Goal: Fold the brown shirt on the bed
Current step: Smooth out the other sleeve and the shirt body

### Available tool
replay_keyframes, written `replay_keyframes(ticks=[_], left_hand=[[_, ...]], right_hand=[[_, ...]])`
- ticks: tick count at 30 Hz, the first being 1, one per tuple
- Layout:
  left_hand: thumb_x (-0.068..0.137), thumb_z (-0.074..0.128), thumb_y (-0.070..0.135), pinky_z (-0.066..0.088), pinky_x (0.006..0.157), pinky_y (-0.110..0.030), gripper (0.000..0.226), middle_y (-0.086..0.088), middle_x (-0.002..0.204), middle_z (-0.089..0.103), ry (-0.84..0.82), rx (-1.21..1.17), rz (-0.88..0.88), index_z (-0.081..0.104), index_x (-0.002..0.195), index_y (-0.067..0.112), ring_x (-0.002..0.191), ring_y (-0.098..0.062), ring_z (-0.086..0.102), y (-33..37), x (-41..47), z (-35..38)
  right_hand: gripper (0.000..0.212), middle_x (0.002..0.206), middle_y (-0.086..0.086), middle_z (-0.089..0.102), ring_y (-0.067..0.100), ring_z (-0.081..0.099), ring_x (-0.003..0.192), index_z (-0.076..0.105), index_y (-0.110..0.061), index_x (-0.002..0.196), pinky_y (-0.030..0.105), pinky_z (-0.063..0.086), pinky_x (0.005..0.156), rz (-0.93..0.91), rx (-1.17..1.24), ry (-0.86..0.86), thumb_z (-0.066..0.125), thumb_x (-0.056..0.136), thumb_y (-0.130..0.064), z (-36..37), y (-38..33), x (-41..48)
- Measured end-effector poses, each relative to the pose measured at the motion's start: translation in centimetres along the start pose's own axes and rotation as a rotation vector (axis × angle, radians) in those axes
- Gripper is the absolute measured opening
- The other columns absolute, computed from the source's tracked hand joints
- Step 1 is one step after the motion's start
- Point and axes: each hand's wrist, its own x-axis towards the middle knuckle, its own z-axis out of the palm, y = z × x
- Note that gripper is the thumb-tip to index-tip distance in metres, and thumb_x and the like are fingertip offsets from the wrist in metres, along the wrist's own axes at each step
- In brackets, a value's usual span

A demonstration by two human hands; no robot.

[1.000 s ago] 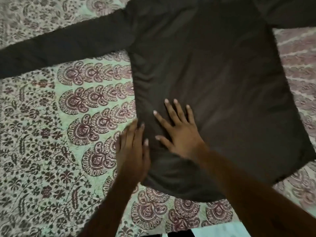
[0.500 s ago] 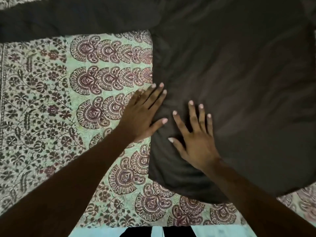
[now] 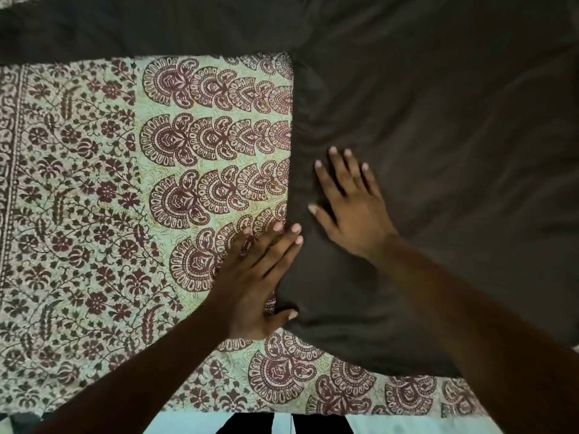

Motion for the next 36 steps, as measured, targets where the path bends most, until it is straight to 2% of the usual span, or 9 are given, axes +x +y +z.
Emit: replay_keyframes(ticks=[3, 6, 10, 13, 19, 22, 27, 32, 36], left_hand=[[0.083, 0.048, 0.082, 0.015, 0.123, -0.06, 0.111, -0.002, 0.174, 0.004, -0.057, 0.011, 0.032, 0.018, 0.164, 0.012, 0.161, -0.022, 0.004, -0.3, 0.2, -0.1], [0.081, 0.05, 0.08, 0.021, 0.119, -0.057, 0.111, -0.003, 0.174, 0.007, -0.101, -0.005, 0.029, 0.021, 0.164, 0.012, 0.16, -0.024, 0.012, -0.5, 0.3, -0.3], [0.092, 0.049, 0.068, 0.031, 0.114, -0.052, 0.088, -0.003, 0.17, 0.023, 0.012, -0.023, 0.004, 0.035, 0.159, 0.014, 0.152, -0.027, 0.032, -1.0, 2.1, -1.3], [0.092, 0.049, 0.067, 0.025, 0.119, -0.054, 0.09, -0.001, 0.174, 0.009, 0.028, -0.033, -0.07, 0.026, 0.163, 0.016, 0.159, -0.022, 0.015, -1.7, 4.0, -1.8], [0.082, 0.055, 0.072, 0.023, 0.118, -0.057, 0.1, 0.001, 0.173, 0.012, -0.016, -0.053, -0.018, 0.028, 0.162, 0.018, 0.159, -0.024, 0.015, -2.8, 4.5, -0.8], [0.087, 0.056, 0.066, 0.029, 0.116, -0.054, 0.084, 0.0, 0.166, 0.031, 0.032, -0.063, 0.042, 0.042, 0.154, 0.019, 0.152, -0.026, 0.029, -3.8, 5.3, -1.2], [0.099, 0.052, 0.05, 0.03, 0.119, -0.045, 0.058, -0.008, 0.161, 0.039, 0.148, -0.12, 0.095, 0.053, 0.145, 0.014, 0.149, -0.029, 0.036, -6.8, 8.7, -3.2], [0.102, 0.045, 0.032, 0.036, 0.116, -0.049, 0.044, -0.014, 0.153, 0.049, 0.325, -0.137, -0.069, 0.055, 0.139, 0.01, 0.142, -0.03, 0.045, -12.4, 14.0, -5.8], [0.104, 0.039, 0.04, 0.026, 0.122, -0.054, 0.057, -0.01, 0.167, 0.03, 0.322, -0.122, -0.304, 0.037, 0.154, 0.012, 0.153, -0.029, 0.03, -19.4, 18.9, -9.8]], right_hand=[[0.081, 0.173, 0.016, 0.007, 0.036, 0.002, 0.16, 0.019, -0.02, 0.165, 0.058, 0.006, 0.126, 0.067, 0.015, -0.027, 0.03, 0.1, -0.068, -0.4, -0.1, 6.0], [0.082, 0.174, 0.014, 0.003, 0.032, -0.003, 0.161, 0.015, -0.01, 0.165, 0.056, 0.005, 0.128, -0.041, 0.043, -0.084, 0.025, 0.104, -0.064, -1.2, -1.2, 8.8], [0.074, 0.174, 0.011, 0.007, 0.029, 0.001, 0.161, 0.021, -0.012, 0.164, 0.052, 0.006, 0.13, 0.091, 0.118, 0.052, 0.022, 0.106, -0.058, -2.5, -0.5, 8.7], [0.075, 0.174, 0.012, 0.005, 0.033, 0.001, 0.16, 0.022, -0.017, 0.164, 0.054, 0.005, 0.128, 0.221, 0.141, 0.065, 0.021, 0.103, -0.061, -2.1, 0.3, 8.2], [0.08, 0.174, 0.006, 0.003, 0.028, -0.002, 0.161, 0.015, -0.02, 0.166, 0.06, -0.002, 0.126, 0.0, 0.008, -0.019, 0.02, 0.102, -0.069, -1.7, 1.5, 13.7], [0.078, 0.174, 0.005, 0.008, 0.025, 0.001, 0.161, 0.015, -0.016, 0.165, 0.06, -0.005, 0.125, -0.066, -0.019, -0.045, 0.019, 0.104, -0.064, -2.4, 1.5, 15.9], [0.084, 0.173, 0.011, 0.009, 0.029, 0.003, 0.161, 0.019, -0.011, 0.164, 0.06, -0.008, 0.123, 0.164, 0.011, -0.02, 0.011, 0.1, -0.065, -3.2, 1.7, 16.4], [0.079, 0.173, 0.011, 0.013, 0.029, 0.007, 0.161, 0.038, -0.006, 0.158, 0.056, -0.002, 0.126, 0.013, 0.029, 0.033, 0.018, 0.103, -0.059, -3.5, 1.7, 18.0], [0.074, 0.174, 0.011, 0.008, 0.031, 0.002, 0.161, 0.024, -0.01, 0.163, 0.055, -0.001, 0.127, 0.158, 0.067, 0.12, 0.027, 0.105, -0.057, -4.2, 0.8, 21.9]])
